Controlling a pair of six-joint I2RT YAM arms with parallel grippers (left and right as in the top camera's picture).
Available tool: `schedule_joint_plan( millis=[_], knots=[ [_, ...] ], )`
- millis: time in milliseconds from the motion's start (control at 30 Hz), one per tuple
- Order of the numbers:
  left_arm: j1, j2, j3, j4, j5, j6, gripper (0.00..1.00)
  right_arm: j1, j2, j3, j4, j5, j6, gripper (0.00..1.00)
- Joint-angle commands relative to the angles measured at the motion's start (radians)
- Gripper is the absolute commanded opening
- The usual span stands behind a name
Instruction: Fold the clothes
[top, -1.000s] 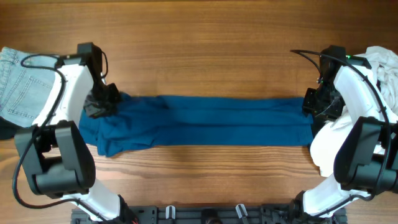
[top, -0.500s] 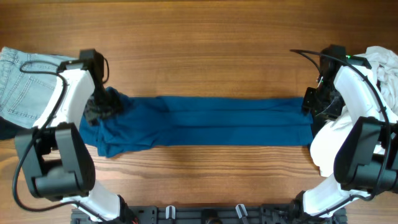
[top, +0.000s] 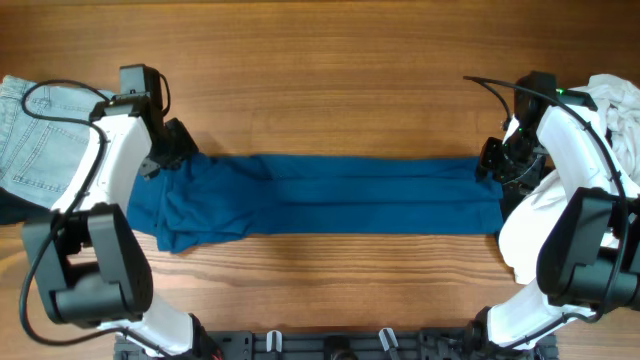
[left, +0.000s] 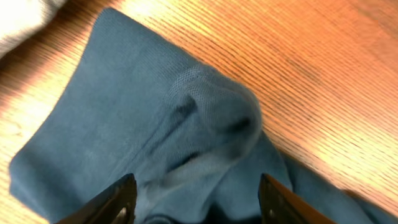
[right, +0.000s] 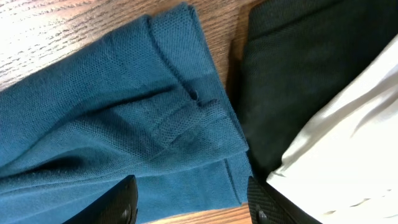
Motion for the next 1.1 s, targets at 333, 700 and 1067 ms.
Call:
schedule_joint_plan(
  millis=[333, 700, 1067],
  knots=[
    [0.12, 0.051, -0.034, 0.039, -0.067, -0.012, 0.04, -0.002, -0.017, -0.006, -0.007, -0.016, -0.009, 0.57],
    [0.166, 0.063, -0.13, 0.039, -0.025, -0.011, 0.14, -0.002, -0.017, -0.006, -0.01, -0.017, -0.009, 0.57],
    [0.165, -0.129, 0.048, -0.158, 0.072, 0.012, 0.77, -0.114, -0.016, 0.016, -0.021, -0.067, -0.172, 0.77]
  ],
)
